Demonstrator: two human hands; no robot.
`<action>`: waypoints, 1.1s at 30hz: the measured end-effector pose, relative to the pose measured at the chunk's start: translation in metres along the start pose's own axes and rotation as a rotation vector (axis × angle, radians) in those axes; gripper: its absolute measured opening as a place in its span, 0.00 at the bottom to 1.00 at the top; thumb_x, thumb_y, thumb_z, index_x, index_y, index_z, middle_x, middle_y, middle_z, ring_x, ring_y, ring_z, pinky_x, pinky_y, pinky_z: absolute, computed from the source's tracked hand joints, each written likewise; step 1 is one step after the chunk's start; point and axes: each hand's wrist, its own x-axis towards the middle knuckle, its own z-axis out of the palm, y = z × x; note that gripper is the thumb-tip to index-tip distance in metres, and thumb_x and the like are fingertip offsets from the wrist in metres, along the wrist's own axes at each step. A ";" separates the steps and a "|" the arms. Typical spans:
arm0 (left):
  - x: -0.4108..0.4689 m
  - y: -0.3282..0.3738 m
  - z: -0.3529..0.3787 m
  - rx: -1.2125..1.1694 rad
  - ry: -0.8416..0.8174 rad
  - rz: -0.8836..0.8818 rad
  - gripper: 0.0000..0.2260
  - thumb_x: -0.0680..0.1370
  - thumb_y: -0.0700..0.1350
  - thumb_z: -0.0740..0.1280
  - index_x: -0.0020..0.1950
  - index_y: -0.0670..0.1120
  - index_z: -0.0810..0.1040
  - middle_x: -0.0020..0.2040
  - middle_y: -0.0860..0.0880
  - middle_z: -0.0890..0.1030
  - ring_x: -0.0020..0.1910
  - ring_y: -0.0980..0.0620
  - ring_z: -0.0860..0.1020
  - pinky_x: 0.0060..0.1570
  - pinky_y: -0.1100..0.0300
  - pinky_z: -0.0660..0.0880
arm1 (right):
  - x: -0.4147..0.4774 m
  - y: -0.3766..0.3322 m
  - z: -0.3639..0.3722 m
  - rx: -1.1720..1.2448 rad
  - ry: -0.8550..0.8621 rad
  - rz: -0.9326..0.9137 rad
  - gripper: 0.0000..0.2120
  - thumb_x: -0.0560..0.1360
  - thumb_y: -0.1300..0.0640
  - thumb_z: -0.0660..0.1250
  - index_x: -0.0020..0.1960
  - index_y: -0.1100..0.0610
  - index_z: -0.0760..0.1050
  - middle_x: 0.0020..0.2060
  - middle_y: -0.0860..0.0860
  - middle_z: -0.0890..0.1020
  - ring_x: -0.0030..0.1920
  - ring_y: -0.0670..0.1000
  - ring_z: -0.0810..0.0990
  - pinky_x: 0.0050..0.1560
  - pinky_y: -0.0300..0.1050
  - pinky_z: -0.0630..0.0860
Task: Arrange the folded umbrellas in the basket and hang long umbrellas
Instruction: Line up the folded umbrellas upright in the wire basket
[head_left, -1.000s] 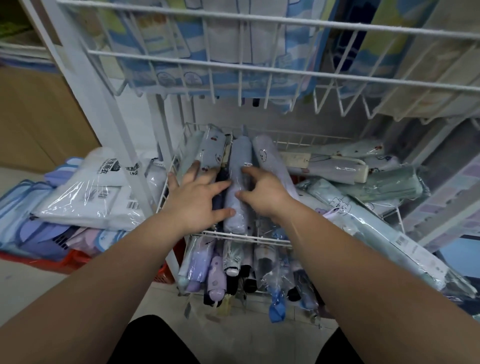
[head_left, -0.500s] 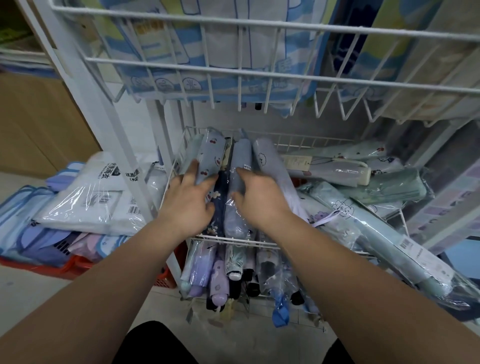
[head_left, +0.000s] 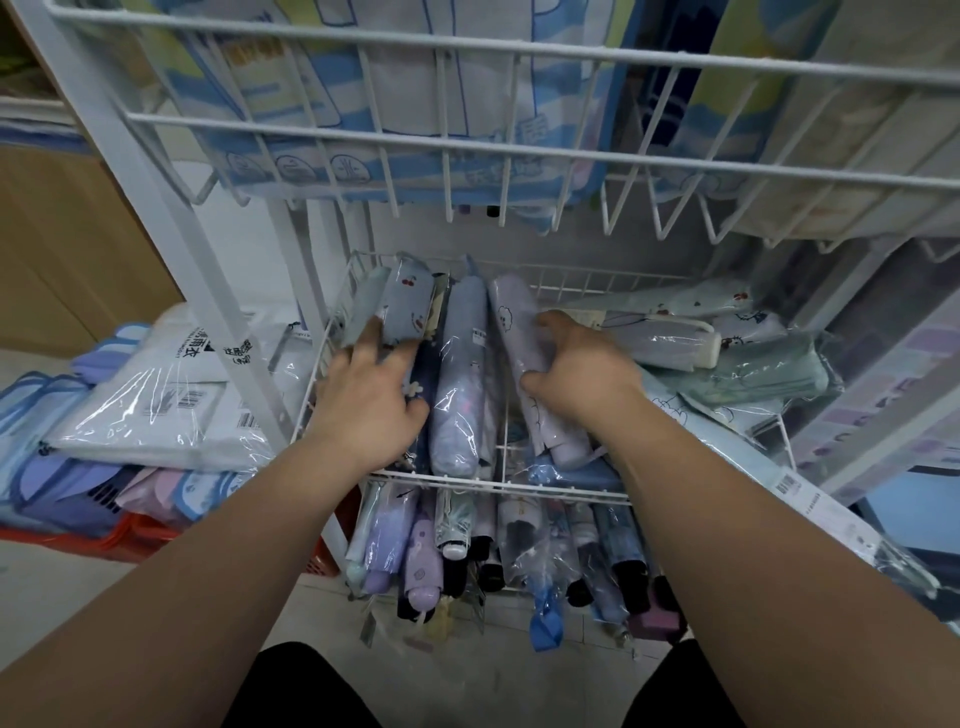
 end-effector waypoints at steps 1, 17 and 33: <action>-0.001 -0.001 -0.001 -0.016 -0.009 -0.008 0.31 0.76 0.52 0.66 0.79 0.56 0.62 0.81 0.43 0.53 0.75 0.34 0.59 0.74 0.45 0.61 | 0.002 0.001 -0.002 0.085 0.006 0.014 0.31 0.71 0.49 0.71 0.72 0.45 0.66 0.62 0.50 0.81 0.59 0.56 0.80 0.55 0.44 0.76; -0.016 -0.018 -0.015 -0.354 0.225 -0.086 0.26 0.79 0.39 0.63 0.78 0.50 0.67 0.69 0.38 0.71 0.68 0.38 0.71 0.68 0.51 0.67 | 0.004 -0.079 0.044 0.737 0.144 -0.012 0.19 0.73 0.53 0.73 0.63 0.47 0.76 0.39 0.46 0.80 0.43 0.52 0.83 0.45 0.44 0.79; -0.015 -0.028 -0.020 -0.138 0.083 -0.037 0.26 0.80 0.49 0.62 0.78 0.53 0.65 0.80 0.37 0.57 0.75 0.33 0.62 0.73 0.44 0.63 | 0.001 -0.085 0.055 0.133 0.038 -0.230 0.30 0.74 0.34 0.65 0.73 0.44 0.69 0.59 0.56 0.76 0.60 0.60 0.77 0.58 0.49 0.75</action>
